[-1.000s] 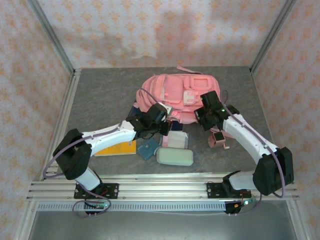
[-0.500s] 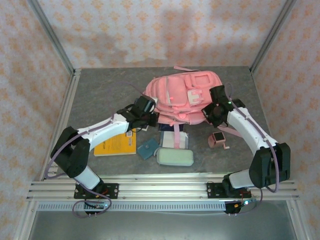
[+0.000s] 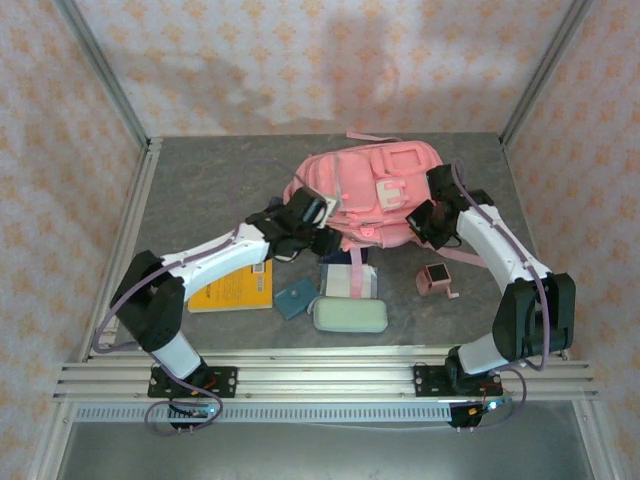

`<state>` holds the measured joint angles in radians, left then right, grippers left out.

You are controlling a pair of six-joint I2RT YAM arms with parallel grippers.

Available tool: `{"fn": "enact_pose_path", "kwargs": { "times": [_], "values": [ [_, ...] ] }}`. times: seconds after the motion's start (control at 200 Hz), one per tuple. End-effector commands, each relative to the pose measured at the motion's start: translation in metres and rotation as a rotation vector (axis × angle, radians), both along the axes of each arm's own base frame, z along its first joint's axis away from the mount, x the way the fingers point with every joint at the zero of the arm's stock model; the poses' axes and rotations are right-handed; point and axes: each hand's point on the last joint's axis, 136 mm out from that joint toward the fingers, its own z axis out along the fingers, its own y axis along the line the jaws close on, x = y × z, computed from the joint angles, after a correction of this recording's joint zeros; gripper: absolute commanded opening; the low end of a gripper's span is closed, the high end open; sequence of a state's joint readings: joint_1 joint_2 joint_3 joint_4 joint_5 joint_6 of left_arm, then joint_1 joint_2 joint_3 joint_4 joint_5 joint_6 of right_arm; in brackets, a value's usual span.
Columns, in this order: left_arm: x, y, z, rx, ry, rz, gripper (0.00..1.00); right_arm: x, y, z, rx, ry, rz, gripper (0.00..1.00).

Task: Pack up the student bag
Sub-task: Unzip the student bag at the top-center of the table.

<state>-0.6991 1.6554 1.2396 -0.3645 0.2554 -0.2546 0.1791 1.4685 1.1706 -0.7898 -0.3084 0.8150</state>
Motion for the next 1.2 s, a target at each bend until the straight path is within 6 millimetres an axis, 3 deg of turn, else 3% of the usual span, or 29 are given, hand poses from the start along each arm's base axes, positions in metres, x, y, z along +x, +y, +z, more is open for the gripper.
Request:
{"fn": "enact_pose_path", "kwargs": {
  "times": [0.0,0.185,0.38,0.605,0.626,0.666,0.791,0.886,1.006,1.076,1.191],
  "values": [
    [-0.015,-0.014,-0.007,0.072,0.090,-0.044,0.48,0.010,0.008,0.020,0.030,-0.062,0.046,0.00],
    [-0.016,-0.012,-0.030,0.158,0.184,0.005,0.52,0.009,0.009,0.020,0.037,-0.059,0.044,0.00],
    [-0.009,-0.006,-0.033,0.221,0.177,0.028,0.52,0.009,0.010,0.024,0.041,-0.065,0.051,0.00],
    [-0.004,-0.024,-0.032,0.206,0.166,0.006,0.50,0.009,0.017,0.020,0.080,-0.062,0.059,0.00],
    [-0.004,-0.026,-0.043,0.226,0.181,0.003,0.49,0.009,0.017,0.019,0.081,-0.060,0.060,0.00],
    [-0.002,-0.029,-0.045,0.238,0.180,0.000,0.48,0.009,0.018,0.019,0.086,-0.059,0.063,0.00],
    [0.008,-0.034,-0.049,0.279,0.166,0.012,0.34,0.009,0.018,0.021,0.088,-0.065,0.066,0.00],
    [0.016,-0.027,-0.049,0.330,0.140,0.041,0.17,0.008,0.018,0.022,0.084,-0.065,0.071,0.00],
    [0.022,-0.014,-0.044,0.385,0.099,0.075,0.05,0.008,0.017,0.023,0.077,-0.067,0.073,0.00],
    [0.022,-0.008,-0.041,0.406,0.082,0.080,0.00,0.008,0.016,0.023,0.073,-0.070,0.074,0.00],
    [0.021,0.005,-0.039,0.422,0.075,0.096,0.00,0.008,0.013,0.025,0.051,-0.073,0.079,0.00]
  ]
}}
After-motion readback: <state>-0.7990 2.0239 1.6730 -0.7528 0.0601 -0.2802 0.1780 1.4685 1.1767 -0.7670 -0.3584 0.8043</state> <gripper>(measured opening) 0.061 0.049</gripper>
